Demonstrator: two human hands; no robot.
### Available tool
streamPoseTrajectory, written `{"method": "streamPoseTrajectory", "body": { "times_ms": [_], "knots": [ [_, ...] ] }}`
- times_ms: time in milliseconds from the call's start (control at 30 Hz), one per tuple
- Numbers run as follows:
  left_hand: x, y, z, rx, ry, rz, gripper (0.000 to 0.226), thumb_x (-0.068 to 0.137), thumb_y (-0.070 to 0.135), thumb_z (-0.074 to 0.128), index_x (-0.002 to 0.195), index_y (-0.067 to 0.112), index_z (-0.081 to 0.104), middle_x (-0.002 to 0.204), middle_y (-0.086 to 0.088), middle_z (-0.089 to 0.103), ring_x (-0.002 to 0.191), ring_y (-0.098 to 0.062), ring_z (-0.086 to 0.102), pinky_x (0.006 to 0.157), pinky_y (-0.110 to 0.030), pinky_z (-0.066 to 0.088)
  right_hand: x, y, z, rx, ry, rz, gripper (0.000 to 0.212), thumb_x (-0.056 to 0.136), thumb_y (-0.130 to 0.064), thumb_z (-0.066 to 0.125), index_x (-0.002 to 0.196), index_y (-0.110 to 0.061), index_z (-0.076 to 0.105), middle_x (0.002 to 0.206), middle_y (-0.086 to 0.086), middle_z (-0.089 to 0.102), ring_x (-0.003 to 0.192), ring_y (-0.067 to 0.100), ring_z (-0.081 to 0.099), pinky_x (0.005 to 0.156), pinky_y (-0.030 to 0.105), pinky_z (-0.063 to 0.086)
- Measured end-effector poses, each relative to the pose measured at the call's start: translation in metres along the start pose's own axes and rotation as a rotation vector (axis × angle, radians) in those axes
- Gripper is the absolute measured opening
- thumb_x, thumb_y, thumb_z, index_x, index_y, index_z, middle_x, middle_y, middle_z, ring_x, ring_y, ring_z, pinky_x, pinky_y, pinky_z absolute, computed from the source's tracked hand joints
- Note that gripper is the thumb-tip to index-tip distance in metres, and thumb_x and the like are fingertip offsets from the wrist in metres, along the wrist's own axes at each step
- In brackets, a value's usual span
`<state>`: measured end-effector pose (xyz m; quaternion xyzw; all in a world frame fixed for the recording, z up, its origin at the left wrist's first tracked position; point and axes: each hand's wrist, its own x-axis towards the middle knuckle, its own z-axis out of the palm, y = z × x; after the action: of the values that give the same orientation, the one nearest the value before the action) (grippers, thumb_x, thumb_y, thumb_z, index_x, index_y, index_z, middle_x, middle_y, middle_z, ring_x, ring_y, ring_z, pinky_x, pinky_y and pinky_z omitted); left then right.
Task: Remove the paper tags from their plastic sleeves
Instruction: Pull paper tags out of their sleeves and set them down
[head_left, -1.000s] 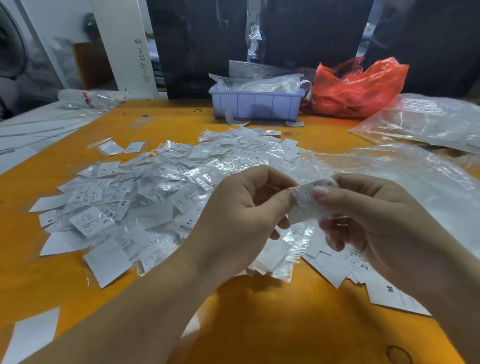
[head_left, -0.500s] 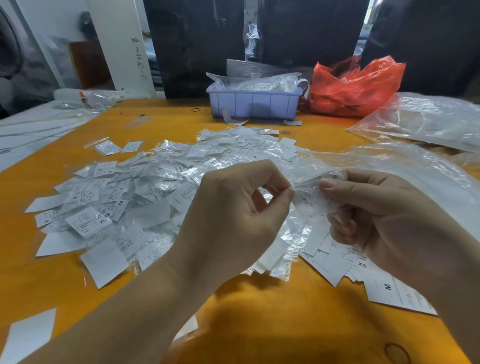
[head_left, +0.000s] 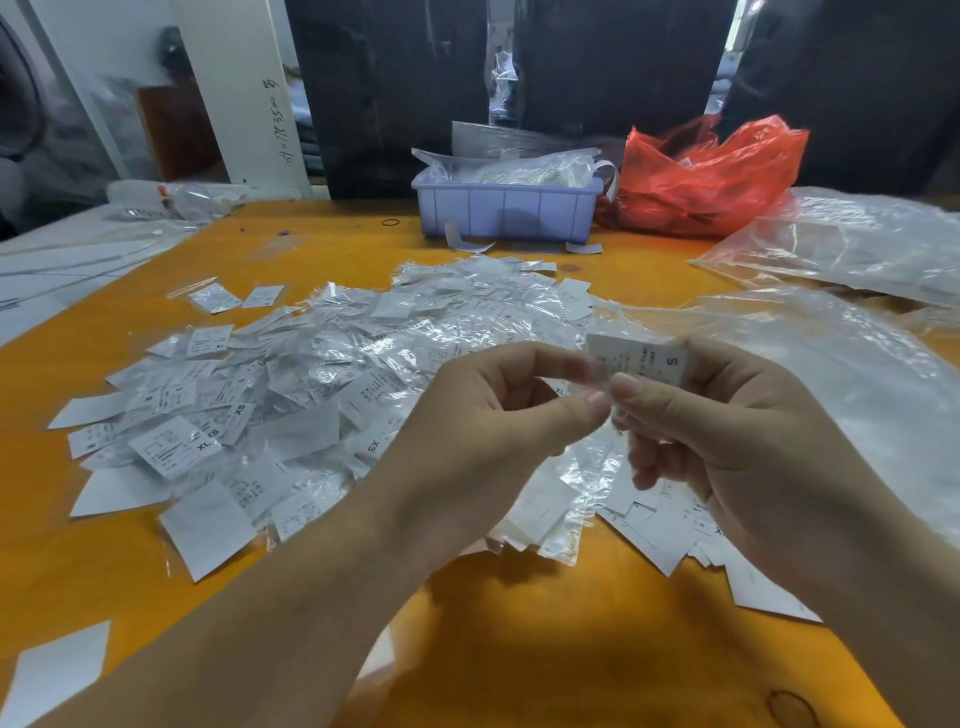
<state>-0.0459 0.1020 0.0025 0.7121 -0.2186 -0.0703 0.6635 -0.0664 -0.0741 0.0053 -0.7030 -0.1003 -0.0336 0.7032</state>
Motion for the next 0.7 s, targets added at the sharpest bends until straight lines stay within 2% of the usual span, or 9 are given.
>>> {"method": "streamPoseTrajectory", "body": {
  "times_ms": [100, 267, 333, 433, 533, 633, 700],
  "knots": [
    [0.001, 0.002, -0.002, -0.107, -0.137, -0.097, 0.023, 0.077, 0.025, 0.076, 0.098, 0.018, 0.072, 0.051, 0.005, 0.039, 0.043, -0.007, 0.033, 0.044, -0.018, 0.031, 0.001, 0.000, 0.000, 0.010, -0.039, 0.031, 0.017, 0.064, -0.031, 0.082, 0.071, -0.018, 0.073, 0.062, 0.004, 0.062, 0.052, 0.016, 0.058, 0.048, 0.025, 0.050],
    [0.002, 0.001, -0.002, -0.081, -0.167, -0.100, 0.004, 0.078, 0.025, 0.071, 0.080, 0.022, 0.069, 0.050, 0.007, 0.040, 0.044, -0.009, 0.029, 0.045, -0.020, 0.027, 0.002, -0.001, -0.001, -0.038, -0.060, 0.037, 0.022, 0.069, -0.037, 0.080, 0.076, -0.016, 0.075, 0.066, 0.008, 0.063, 0.054, 0.016, 0.057, 0.050, 0.024, 0.049],
    [0.002, 0.001, -0.003, -0.088, -0.162, -0.085, 0.005, 0.078, 0.023, 0.072, 0.079, 0.019, 0.069, 0.051, 0.006, 0.041, 0.044, -0.009, 0.030, 0.044, -0.019, 0.028, 0.002, -0.001, -0.002, -0.051, -0.051, 0.033, 0.027, 0.066, -0.038, 0.073, 0.077, -0.014, 0.075, 0.063, 0.006, 0.062, 0.053, 0.015, 0.057, 0.049, 0.024, 0.049],
    [0.003, 0.001, -0.007, -0.051, -0.155, -0.053, 0.013, 0.076, 0.020, 0.078, 0.075, 0.016, 0.066, 0.053, 0.010, 0.051, 0.042, -0.001, 0.041, 0.044, -0.013, 0.033, 0.003, -0.003, -0.005, -0.065, -0.044, 0.041, 0.035, 0.064, -0.039, 0.073, 0.077, -0.007, 0.073, 0.057, 0.004, 0.059, 0.050, 0.014, 0.054, 0.047, 0.023, 0.047],
    [0.003, 0.002, -0.010, -0.023, -0.141, -0.028, 0.016, 0.072, 0.019, 0.076, 0.070, 0.014, 0.061, 0.052, 0.013, 0.054, 0.042, 0.002, 0.047, 0.045, -0.007, 0.036, 0.003, -0.005, -0.006, -0.075, -0.046, 0.046, 0.029, 0.062, -0.038, 0.074, 0.074, -0.012, 0.075, 0.055, 0.003, 0.057, 0.047, 0.014, 0.049, 0.045, 0.023, 0.044],
    [0.003, 0.003, -0.009, -0.021, -0.120, -0.025, 0.019, 0.069, 0.023, 0.077, 0.068, 0.015, 0.059, 0.052, 0.011, 0.051, 0.042, 0.000, 0.043, 0.044, -0.010, 0.036, 0.004, -0.006, -0.009, -0.072, -0.038, 0.048, 0.027, 0.060, -0.037, 0.075, 0.075, -0.014, 0.076, 0.054, 0.004, 0.055, 0.046, 0.013, 0.046, 0.045, 0.023, 0.042],
    [0.003, 0.003, -0.009, -0.032, -0.092, -0.051, 0.022, 0.070, 0.030, 0.075, 0.074, 0.015, 0.061, 0.054, 0.010, 0.051, 0.045, -0.003, 0.042, 0.044, -0.013, 0.035, 0.004, -0.006, -0.010, -0.063, -0.031, 0.058, 0.026, 0.060, -0.036, 0.075, 0.075, -0.015, 0.076, 0.054, 0.004, 0.055, 0.046, 0.013, 0.046, 0.045, 0.024, 0.041]
  ]
}}
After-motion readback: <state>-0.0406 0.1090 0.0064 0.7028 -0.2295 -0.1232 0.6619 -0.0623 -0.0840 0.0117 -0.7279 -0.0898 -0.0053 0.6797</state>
